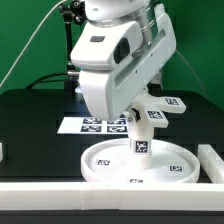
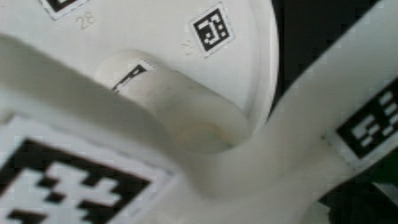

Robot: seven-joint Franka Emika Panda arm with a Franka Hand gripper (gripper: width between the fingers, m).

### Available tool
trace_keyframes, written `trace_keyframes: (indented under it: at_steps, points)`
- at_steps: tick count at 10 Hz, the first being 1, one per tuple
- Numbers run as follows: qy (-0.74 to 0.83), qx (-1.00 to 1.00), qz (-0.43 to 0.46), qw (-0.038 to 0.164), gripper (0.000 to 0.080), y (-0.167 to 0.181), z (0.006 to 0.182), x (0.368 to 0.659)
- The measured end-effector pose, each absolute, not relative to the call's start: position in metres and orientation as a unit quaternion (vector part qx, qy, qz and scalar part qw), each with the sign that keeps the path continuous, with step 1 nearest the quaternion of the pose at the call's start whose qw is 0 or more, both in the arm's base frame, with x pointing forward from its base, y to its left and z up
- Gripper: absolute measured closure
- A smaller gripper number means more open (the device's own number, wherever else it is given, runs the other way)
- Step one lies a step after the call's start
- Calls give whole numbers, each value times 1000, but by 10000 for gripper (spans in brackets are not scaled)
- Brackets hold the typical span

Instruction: Assemble round table

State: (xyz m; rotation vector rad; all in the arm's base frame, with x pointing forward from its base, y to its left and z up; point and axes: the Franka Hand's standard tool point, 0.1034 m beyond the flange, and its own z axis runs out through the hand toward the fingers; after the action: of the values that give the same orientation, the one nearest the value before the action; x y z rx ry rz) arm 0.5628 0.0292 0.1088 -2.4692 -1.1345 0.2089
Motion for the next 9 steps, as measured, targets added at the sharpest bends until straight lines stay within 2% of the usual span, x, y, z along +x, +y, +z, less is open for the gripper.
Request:
trace_keyframes:
  at_steps: [2, 4, 6, 8, 9]
  points:
    - [-410, -885, 76, 206, 153, 29, 112, 564]
    - [-411, -883, 86, 210, 151, 31, 122, 563]
    - [-421, -877, 98, 212, 151, 28, 139, 568]
    - [-431, -872, 108, 206, 151, 18, 163, 577]
    - [-433, -871, 109, 204, 151, 16, 169, 579]
